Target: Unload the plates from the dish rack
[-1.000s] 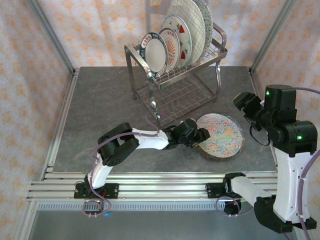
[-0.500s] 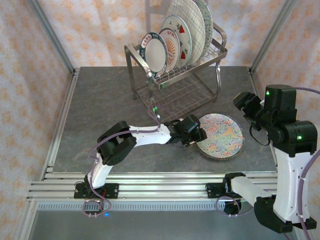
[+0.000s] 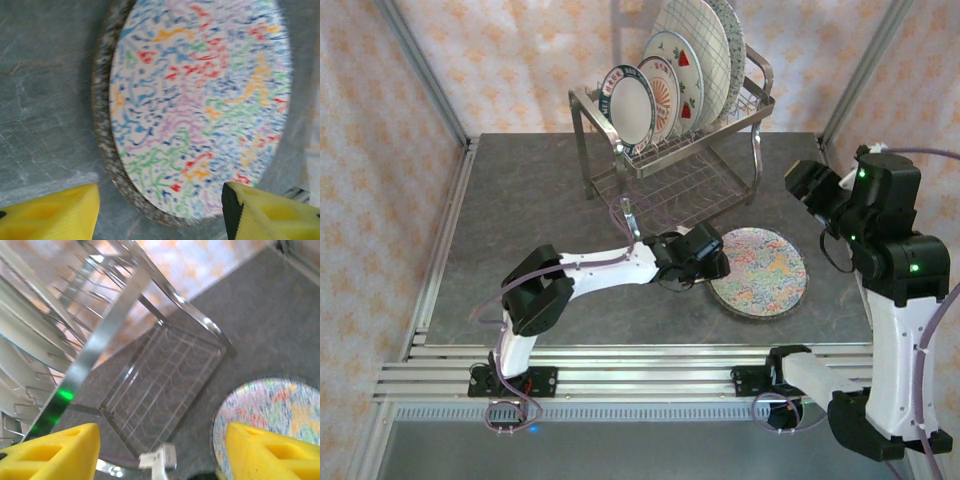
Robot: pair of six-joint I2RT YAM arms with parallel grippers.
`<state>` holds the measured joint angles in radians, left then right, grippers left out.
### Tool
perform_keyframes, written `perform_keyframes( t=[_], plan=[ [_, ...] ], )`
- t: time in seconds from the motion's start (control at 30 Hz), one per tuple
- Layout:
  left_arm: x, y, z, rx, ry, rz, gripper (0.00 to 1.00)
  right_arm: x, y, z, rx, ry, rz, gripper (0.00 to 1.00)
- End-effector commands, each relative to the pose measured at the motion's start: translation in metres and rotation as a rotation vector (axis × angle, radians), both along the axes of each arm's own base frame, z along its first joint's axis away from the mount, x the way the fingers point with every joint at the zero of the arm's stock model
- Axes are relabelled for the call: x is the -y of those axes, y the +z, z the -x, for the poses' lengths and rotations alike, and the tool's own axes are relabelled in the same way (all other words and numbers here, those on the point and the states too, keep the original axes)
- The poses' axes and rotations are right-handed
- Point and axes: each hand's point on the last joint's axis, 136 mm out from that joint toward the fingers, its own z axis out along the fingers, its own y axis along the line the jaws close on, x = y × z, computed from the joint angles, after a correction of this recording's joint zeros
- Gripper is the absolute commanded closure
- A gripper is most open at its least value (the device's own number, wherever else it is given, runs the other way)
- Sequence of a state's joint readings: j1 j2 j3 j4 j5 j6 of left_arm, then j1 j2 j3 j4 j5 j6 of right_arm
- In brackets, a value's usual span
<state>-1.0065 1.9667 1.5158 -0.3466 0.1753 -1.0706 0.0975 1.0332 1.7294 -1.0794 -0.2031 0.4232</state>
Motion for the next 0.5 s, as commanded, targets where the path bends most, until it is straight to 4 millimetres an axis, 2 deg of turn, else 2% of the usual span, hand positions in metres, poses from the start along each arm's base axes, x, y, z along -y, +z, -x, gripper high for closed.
perform_keyframes(
  t=[0.0, 0.13, 0.27, 0.33, 0.47],
  plan=[
    [-0.005, 0.071, -0.004, 0.201, -0.036, -0.007, 0.33, -0.01, 0.042, -0.033, 0.208, 0.099, 0.138, 0.34],
    [-0.009, 0.137, -0.003, 0.386, -0.065, 0.008, 0.33, -0.03, 0.071, -0.059, 0.383, 0.23, 0.241, 0.35],
    [-0.029, 0.21, 0.0, 0.556, -0.043, 0.109, 0.32, -0.052, 0.096, -0.079, 0.56, 0.355, 0.345, 0.34],
    [-0.044, 0.244, 0.004, 0.63, -0.021, 0.149, 0.31, -0.059, 0.1, -0.09, 0.591, 0.399, 0.387, 0.33],
    [-0.082, 0.307, 0.012, 0.774, 0.031, 0.202, 0.29, -0.076, 0.097, -0.115, 0.59, 0.513, 0.435, 0.33]
  ],
)
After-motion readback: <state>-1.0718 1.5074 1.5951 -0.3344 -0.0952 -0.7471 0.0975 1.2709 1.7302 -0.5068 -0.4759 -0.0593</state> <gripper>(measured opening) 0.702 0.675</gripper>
